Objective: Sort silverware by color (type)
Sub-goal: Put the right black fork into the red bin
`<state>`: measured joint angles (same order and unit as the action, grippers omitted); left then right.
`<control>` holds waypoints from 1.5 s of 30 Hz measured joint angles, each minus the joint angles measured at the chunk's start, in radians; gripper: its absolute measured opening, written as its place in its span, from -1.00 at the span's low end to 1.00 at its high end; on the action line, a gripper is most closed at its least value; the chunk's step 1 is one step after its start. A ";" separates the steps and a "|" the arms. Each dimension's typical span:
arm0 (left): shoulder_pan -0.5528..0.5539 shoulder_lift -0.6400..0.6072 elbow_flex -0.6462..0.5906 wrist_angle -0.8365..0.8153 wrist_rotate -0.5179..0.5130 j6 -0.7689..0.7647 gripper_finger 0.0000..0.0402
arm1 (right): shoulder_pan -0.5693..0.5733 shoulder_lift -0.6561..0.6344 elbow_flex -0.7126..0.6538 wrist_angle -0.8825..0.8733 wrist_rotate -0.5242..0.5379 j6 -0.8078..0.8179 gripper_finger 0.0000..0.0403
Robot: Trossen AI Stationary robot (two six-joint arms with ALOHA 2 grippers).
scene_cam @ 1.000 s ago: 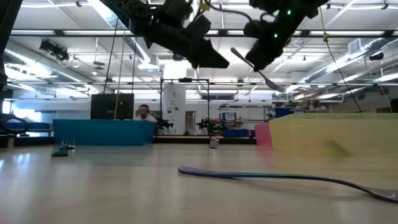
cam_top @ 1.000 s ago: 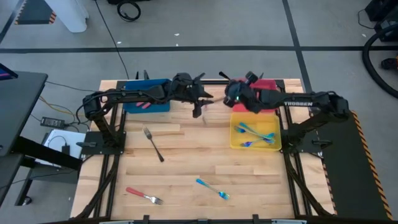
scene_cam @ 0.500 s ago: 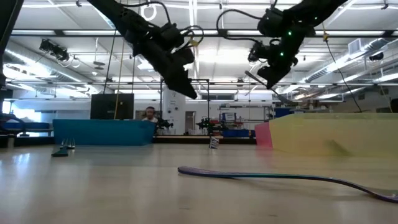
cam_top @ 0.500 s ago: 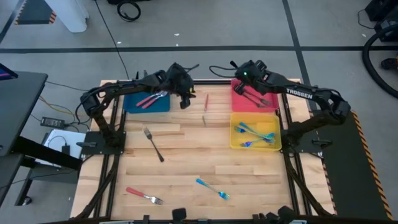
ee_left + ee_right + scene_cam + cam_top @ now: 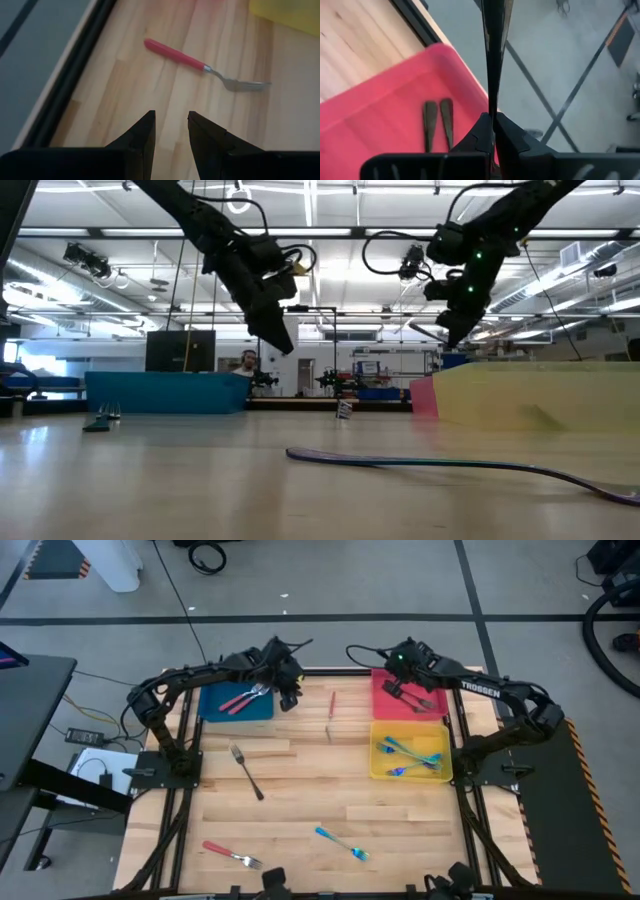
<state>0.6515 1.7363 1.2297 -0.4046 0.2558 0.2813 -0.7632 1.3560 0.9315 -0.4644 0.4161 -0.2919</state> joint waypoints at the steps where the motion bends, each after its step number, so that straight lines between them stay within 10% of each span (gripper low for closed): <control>1: -0.002 0.000 0.000 -0.006 0.000 0.000 -0.43 | 0.000 0.000 -0.008 0.025 -0.007 -0.015 -0.92; 14: -0.005 -0.001 -0.036 -0.071 0.000 0.003 -0.43 | -0.027 0.000 -0.040 0.141 -0.179 -0.078 -0.92; 45: -0.158 -0.001 -0.093 -0.058 0.000 -0.007 -0.43 | -0.103 0.001 -0.128 -0.113 -0.180 0.075 -0.89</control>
<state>0.4937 1.7355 1.1370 -0.4625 0.2554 0.2741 -0.8661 1.3571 0.8031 -0.5770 0.2357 -0.2168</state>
